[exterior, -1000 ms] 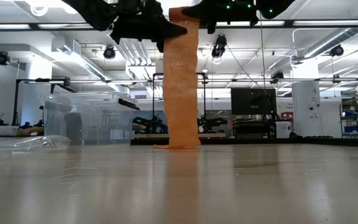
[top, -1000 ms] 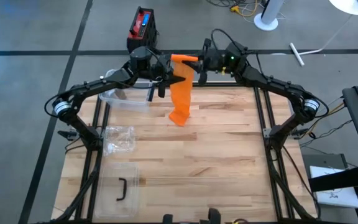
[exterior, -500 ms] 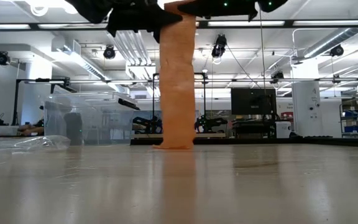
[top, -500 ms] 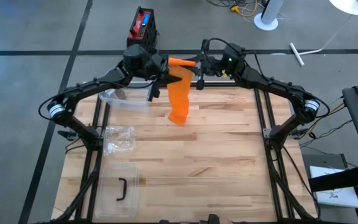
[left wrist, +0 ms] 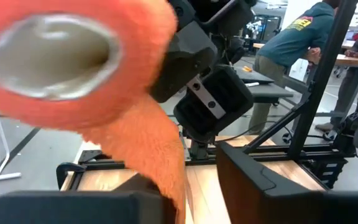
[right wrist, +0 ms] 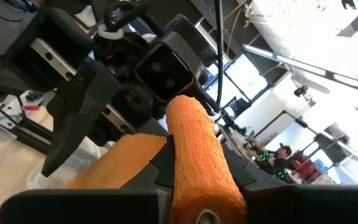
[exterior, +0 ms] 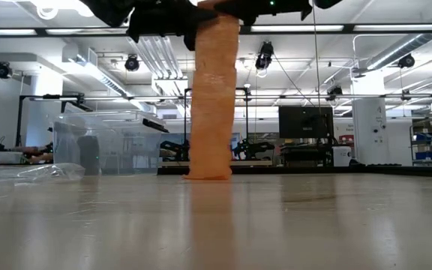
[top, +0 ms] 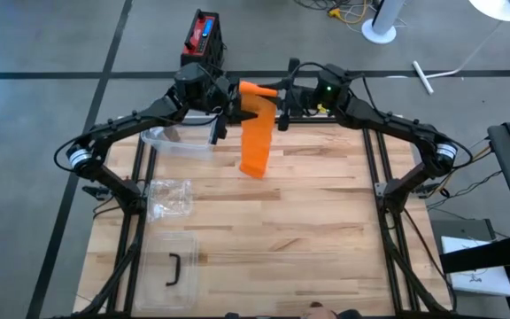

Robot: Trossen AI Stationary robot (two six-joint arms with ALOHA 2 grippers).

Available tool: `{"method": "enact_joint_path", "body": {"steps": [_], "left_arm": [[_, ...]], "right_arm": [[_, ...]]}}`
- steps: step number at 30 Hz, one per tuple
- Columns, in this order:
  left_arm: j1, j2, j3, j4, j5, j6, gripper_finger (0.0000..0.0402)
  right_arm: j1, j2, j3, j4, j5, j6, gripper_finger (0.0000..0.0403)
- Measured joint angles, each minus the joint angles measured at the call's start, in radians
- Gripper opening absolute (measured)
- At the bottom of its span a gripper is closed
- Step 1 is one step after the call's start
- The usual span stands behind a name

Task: Roll bandage
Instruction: Roll the orange bandage

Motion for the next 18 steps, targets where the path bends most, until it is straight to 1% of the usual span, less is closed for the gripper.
{"method": "enact_joint_path", "body": {"steps": [6,10,14,18], "left_arm": [[0.013,-0.009,0.000,-0.029,0.000,0.003,0.0149],[0.029,-0.027,0.000,-0.085,-0.002,0.015,0.0180],[0.053,-0.072,0.000,-0.197,-0.011,0.105,0.0207],[0.074,-0.143,0.001,-0.307,-0.085,0.198,0.0227]], "right_arm": [[0.022,-0.019,0.000,0.002,0.019,-0.107,0.0049],[0.033,-0.022,0.000,0.000,0.023,-0.183,0.0051],[0.042,-0.023,0.000,0.000,0.026,-0.246,0.0050],[0.047,-0.023,0.000,0.000,0.039,-0.320,0.0050]]}}
